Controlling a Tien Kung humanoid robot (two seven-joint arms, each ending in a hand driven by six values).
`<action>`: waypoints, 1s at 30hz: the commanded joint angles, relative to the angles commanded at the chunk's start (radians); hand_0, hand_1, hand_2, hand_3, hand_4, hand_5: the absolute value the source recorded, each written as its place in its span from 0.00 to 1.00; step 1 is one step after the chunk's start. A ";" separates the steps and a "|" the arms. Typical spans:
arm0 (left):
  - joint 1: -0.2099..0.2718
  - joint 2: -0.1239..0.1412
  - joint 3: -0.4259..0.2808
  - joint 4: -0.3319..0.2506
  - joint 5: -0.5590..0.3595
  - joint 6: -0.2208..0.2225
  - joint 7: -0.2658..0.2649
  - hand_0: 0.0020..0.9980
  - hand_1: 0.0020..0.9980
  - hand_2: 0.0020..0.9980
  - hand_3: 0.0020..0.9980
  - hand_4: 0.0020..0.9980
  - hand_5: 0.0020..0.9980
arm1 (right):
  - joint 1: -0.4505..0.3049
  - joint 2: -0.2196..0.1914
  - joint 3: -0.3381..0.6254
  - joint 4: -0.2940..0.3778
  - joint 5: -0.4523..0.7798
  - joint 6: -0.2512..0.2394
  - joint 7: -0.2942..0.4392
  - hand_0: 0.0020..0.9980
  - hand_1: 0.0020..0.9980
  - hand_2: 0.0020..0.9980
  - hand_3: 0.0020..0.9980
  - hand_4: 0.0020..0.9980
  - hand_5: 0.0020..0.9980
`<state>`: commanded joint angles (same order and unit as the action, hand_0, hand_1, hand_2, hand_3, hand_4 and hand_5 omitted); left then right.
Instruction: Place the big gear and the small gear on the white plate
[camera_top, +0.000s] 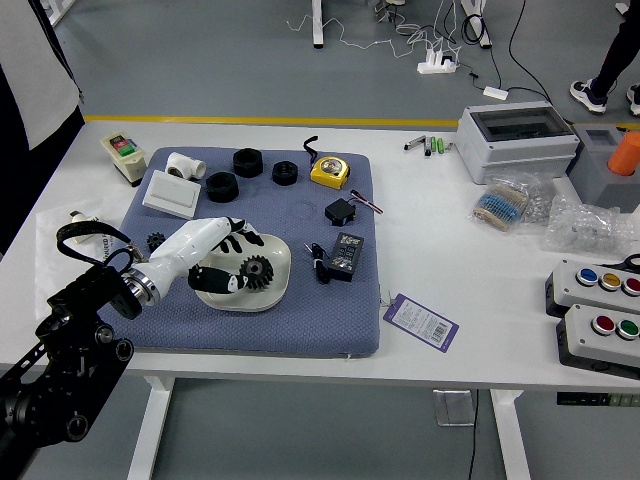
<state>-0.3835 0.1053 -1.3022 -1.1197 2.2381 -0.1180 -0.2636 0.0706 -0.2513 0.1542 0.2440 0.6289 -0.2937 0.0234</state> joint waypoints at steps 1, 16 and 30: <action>0.000 -0.001 -0.001 0.003 0.006 0.002 0.003 0.64 0.73 0.76 0.75 1.00 0.36 | -0.001 0.000 -0.001 0.000 0.000 0.000 0.000 0.66 0.67 0.74 0.57 0.79 0.68; 0.017 -0.003 -0.042 -0.011 0.019 0.060 0.007 0.67 0.76 0.79 0.77 1.00 0.39 | -0.010 0.002 -0.011 0.000 0.005 -0.001 0.001 0.66 0.68 0.74 0.57 0.79 0.68; 0.001 0.021 -0.179 0.076 0.031 0.092 0.077 0.66 0.75 0.79 0.71 0.94 0.20 | -0.015 0.001 -0.012 0.000 0.006 -0.001 0.002 0.66 0.68 0.74 0.57 0.79 0.68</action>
<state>-0.3828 0.1267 -1.4814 -1.0438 2.2689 -0.0259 -0.1863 0.0557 -0.2504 0.1420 0.2444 0.6352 -0.2948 0.0252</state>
